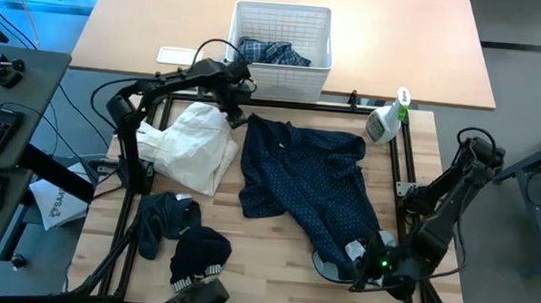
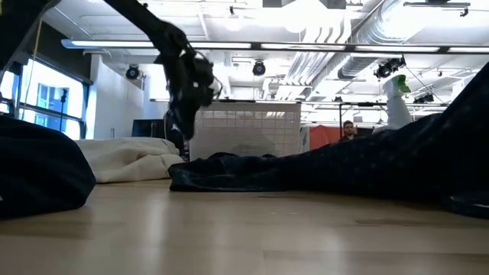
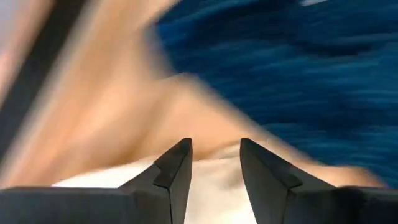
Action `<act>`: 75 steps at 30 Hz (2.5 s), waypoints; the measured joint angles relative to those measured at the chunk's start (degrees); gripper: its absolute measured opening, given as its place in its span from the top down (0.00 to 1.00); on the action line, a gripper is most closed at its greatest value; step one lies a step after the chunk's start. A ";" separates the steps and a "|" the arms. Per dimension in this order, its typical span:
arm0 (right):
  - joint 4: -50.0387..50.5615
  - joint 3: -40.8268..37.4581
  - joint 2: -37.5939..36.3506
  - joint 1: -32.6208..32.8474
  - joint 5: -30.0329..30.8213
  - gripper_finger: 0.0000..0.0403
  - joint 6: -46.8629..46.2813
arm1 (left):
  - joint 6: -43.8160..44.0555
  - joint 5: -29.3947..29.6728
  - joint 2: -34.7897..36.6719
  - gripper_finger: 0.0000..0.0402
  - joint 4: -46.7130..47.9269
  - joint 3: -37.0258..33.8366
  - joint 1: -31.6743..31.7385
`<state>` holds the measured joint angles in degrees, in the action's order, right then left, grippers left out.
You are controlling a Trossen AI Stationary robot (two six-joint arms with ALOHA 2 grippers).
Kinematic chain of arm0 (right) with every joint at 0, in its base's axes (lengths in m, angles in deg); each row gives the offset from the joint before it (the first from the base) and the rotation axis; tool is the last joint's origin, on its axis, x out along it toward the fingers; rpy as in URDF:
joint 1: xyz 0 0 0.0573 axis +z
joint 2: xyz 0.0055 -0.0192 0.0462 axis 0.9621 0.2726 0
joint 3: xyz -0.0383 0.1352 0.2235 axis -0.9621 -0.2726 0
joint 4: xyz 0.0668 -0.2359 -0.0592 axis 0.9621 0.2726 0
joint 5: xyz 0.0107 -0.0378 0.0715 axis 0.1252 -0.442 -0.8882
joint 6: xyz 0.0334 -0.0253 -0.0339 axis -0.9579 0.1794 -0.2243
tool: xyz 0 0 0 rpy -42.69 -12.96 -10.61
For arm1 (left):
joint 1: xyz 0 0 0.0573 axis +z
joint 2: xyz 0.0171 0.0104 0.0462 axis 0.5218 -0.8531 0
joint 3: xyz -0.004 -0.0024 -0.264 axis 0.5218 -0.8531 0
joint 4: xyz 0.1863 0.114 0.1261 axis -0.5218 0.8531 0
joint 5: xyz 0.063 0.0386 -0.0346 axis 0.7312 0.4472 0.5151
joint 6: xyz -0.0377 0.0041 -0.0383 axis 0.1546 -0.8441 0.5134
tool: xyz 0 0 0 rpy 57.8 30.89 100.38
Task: Fold laundry
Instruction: Fold the navy blue polo shirt
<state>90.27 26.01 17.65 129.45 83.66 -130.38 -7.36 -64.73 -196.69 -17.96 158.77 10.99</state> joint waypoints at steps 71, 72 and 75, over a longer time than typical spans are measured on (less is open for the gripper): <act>3.34 19.04 23.07 -2.04 -17.64 0.56 -4.71 | -5.45 44.32 68.49 1.00 -1.73 -26.26 -49.09; 4.97 19.28 23.07 -2.38 -18.28 0.56 -5.60 | -5.47 44.81 68.65 1.00 -1.73 -26.26 -49.09; 11.60 19.16 23.07 -3.61 -22.40 0.59 -9.82 | -5.53 45.59 68.67 1.00 -1.73 -26.22 -49.09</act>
<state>101.87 45.17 40.72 125.84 61.26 -140.21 -12.88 -19.14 -128.02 -19.69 132.55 -38.11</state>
